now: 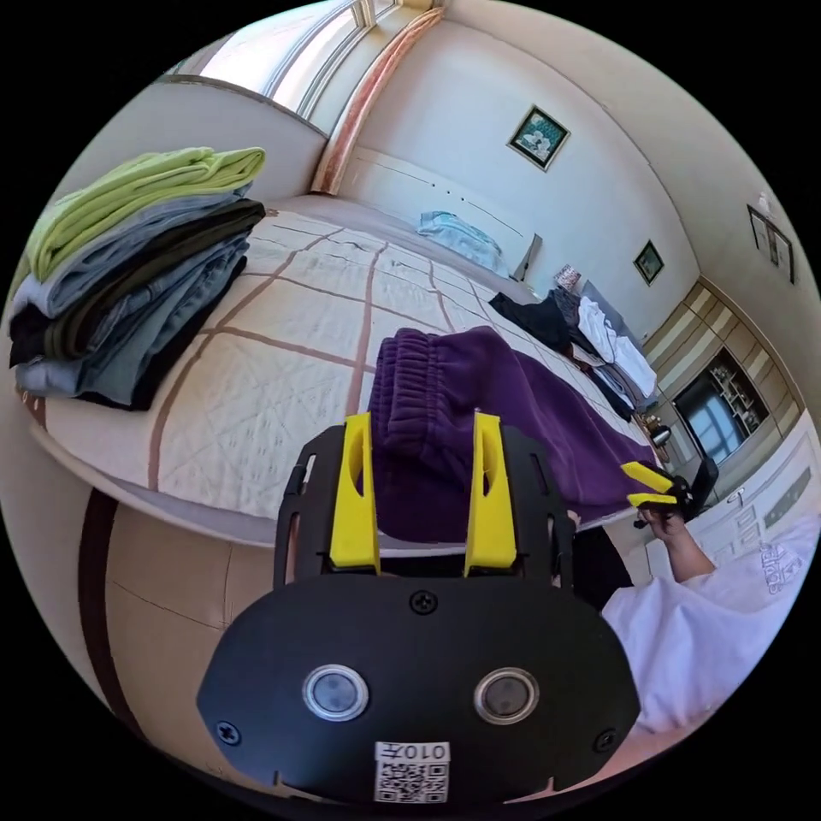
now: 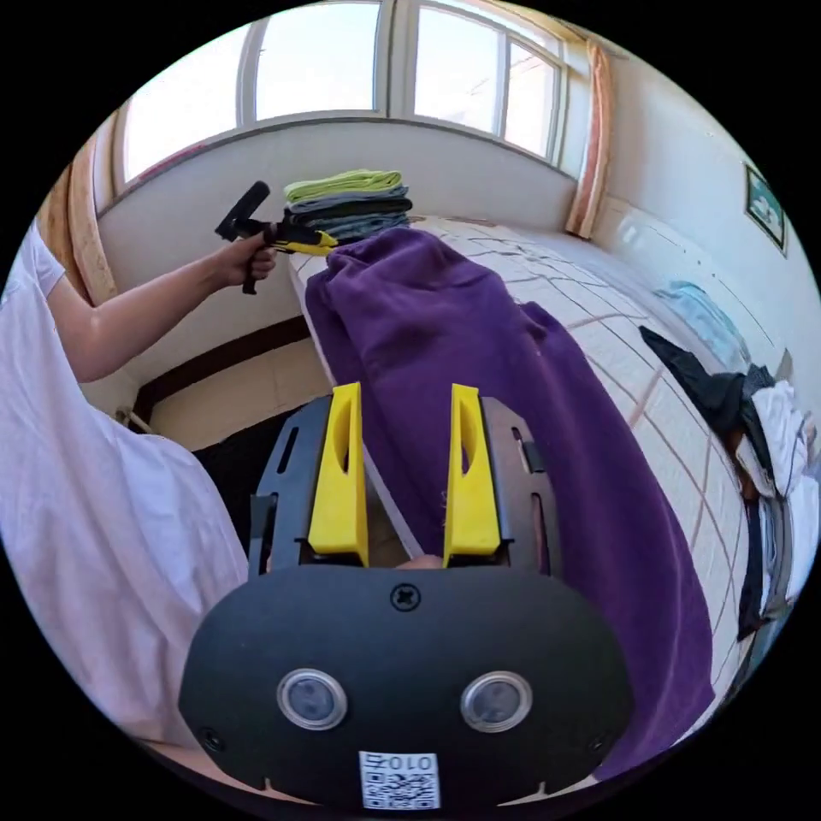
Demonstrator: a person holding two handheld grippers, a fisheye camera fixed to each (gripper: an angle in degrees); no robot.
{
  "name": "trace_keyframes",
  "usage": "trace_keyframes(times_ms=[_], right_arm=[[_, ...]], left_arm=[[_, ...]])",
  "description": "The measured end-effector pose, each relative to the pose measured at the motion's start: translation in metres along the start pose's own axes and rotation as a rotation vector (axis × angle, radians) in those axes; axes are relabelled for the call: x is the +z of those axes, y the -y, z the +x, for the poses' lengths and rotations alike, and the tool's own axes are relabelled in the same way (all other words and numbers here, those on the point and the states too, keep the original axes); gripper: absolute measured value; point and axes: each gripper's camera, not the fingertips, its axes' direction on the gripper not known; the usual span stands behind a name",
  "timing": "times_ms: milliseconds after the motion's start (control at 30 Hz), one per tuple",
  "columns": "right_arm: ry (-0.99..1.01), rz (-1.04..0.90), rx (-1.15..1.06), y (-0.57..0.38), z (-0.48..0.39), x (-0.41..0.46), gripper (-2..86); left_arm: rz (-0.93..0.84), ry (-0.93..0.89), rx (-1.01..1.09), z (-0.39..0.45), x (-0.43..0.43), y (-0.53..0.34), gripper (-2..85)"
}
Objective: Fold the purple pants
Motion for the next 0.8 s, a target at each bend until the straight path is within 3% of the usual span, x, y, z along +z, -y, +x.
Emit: trace_keyframes(times_ms=[300,567,733,800], right_arm=[[-0.259,-0.207,-0.203,0.089,-0.018,0.049,7.6],[-0.011,-0.074,-0.051,0.114,0.028,-0.066,6.0],[0.043,-0.292,-0.103,0.094,0.017,-0.016,5.8],[0.11,-0.281,-0.049,0.09,0.033,-0.012,6.3]], left_arm=[[-0.016,-0.06,0.101,-0.003,-0.012,0.048,4.2],[-0.008,-0.159,0.184,-0.017,-0.063,0.077,1.9],[-0.211,-0.14,0.035,-0.059,-0.008,0.027,2.4],[-0.174,-0.191,-0.053,-0.075,-0.003,0.012,3.0]])
